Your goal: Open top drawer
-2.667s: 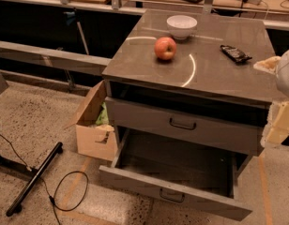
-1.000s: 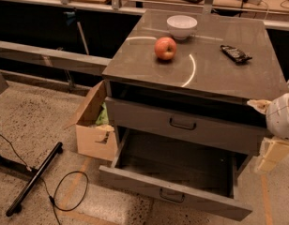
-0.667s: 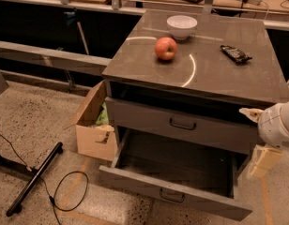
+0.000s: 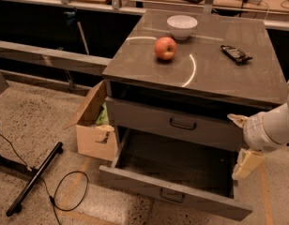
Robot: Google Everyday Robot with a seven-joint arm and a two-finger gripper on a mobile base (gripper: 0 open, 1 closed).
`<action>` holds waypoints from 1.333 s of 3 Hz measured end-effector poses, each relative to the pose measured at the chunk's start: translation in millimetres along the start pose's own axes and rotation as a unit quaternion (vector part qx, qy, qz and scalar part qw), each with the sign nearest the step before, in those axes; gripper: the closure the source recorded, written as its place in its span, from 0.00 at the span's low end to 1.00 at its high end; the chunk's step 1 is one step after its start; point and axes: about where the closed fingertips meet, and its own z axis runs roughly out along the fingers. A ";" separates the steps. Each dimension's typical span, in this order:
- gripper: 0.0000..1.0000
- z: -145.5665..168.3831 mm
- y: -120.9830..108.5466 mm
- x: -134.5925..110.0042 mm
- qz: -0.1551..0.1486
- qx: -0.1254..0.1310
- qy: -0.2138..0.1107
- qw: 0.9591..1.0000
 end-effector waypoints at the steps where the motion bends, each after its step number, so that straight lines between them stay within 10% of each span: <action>1: 0.00 22.8 -10.9 5.0 0.011 0.012 0.004 1.000; 3: 0.00 54.1 -39.9 17.0 0.025 0.032 0.017 0.999; 4: 0.18 61.1 -48.1 17.1 0.024 0.034 0.015 0.999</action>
Offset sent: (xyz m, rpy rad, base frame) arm 0.0646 -0.0094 -0.0517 -0.0327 -0.0450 -0.0886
